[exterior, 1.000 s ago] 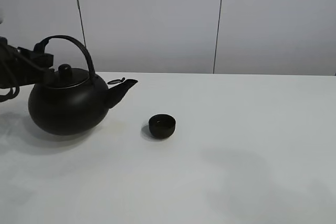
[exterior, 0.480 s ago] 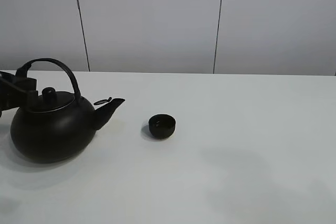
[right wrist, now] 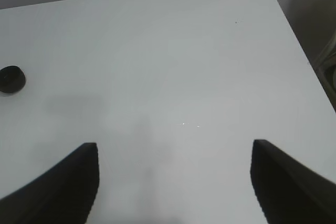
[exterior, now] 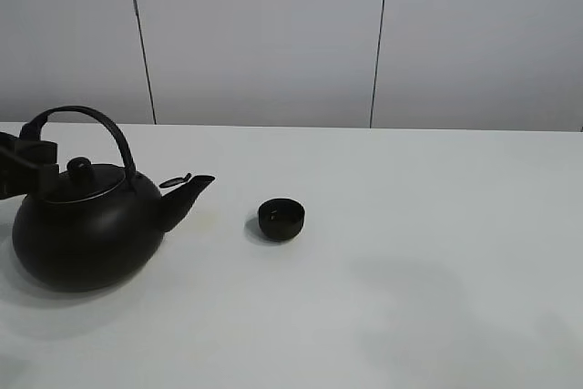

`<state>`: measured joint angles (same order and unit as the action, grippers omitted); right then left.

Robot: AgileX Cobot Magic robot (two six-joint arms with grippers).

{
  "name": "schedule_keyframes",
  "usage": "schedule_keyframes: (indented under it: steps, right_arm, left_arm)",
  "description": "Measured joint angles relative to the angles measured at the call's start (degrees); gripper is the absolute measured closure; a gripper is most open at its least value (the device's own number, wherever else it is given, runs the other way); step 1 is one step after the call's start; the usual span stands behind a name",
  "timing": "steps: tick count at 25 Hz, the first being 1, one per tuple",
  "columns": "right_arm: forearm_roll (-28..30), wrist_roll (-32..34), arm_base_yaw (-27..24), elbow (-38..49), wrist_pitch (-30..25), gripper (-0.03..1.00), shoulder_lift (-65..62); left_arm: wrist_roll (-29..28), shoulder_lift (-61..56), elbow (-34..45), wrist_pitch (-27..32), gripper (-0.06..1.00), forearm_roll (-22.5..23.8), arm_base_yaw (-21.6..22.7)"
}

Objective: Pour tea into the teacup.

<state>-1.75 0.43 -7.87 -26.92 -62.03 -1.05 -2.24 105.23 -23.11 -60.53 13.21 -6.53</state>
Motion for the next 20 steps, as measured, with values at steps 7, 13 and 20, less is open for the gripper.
schedule_keyframes:
  steps: [7,13,20]
  right_arm:
    - [0.00,0.00,0.00,0.00,-0.06,0.42,0.00]
    - [0.00,0.00,0.00,0.00,-0.06,0.42,0.00]
    - [0.00,0.00,0.00,0.00,-0.06,0.42,0.00]
  left_arm:
    - [-1.85,-0.76,0.27,-3.17,0.64,1.24,0.00]
    - [-2.16,-1.26,2.28,-4.48,0.59,1.37,0.00]
    - [-2.41,-6.12,6.94,-4.57,0.33,1.37,0.00]
